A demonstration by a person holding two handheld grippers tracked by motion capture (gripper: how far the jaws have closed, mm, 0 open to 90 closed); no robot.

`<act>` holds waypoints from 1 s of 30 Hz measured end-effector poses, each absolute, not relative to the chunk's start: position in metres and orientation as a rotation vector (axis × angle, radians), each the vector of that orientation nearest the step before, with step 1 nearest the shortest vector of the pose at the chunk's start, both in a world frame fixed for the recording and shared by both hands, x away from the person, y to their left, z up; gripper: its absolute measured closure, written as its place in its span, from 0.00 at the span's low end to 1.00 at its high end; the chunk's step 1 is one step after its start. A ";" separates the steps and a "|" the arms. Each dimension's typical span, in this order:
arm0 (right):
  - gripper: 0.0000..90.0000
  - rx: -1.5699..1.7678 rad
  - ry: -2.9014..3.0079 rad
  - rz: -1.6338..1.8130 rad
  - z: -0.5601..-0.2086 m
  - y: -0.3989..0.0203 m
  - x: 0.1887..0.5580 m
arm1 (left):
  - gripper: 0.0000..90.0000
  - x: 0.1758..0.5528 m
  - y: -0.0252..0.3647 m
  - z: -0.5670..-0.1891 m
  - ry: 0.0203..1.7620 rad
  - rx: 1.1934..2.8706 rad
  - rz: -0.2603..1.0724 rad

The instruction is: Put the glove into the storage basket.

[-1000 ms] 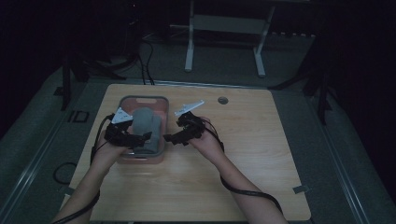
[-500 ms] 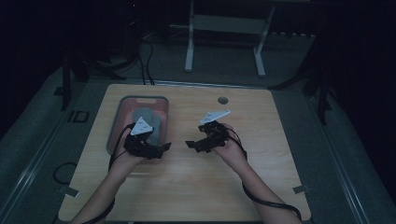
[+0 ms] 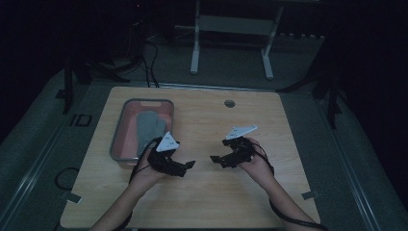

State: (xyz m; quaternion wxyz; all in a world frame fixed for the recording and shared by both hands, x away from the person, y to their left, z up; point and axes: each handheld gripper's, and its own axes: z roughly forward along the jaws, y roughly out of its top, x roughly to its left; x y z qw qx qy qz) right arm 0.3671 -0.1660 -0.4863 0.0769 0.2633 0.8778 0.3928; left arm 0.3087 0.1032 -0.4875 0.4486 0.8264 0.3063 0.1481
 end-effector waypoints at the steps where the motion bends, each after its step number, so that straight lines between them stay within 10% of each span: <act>1: 0.17 0.795 2.629 1.171 -0.488 -0.169 0.366 | 0.11 0.308 0.100 -0.490 0.752 2.050 0.369; 30: 0.15 0.859 2.536 1.271 -0.540 -0.266 0.318 | 0.11 0.285 0.051 -0.551 0.643 2.074 0.263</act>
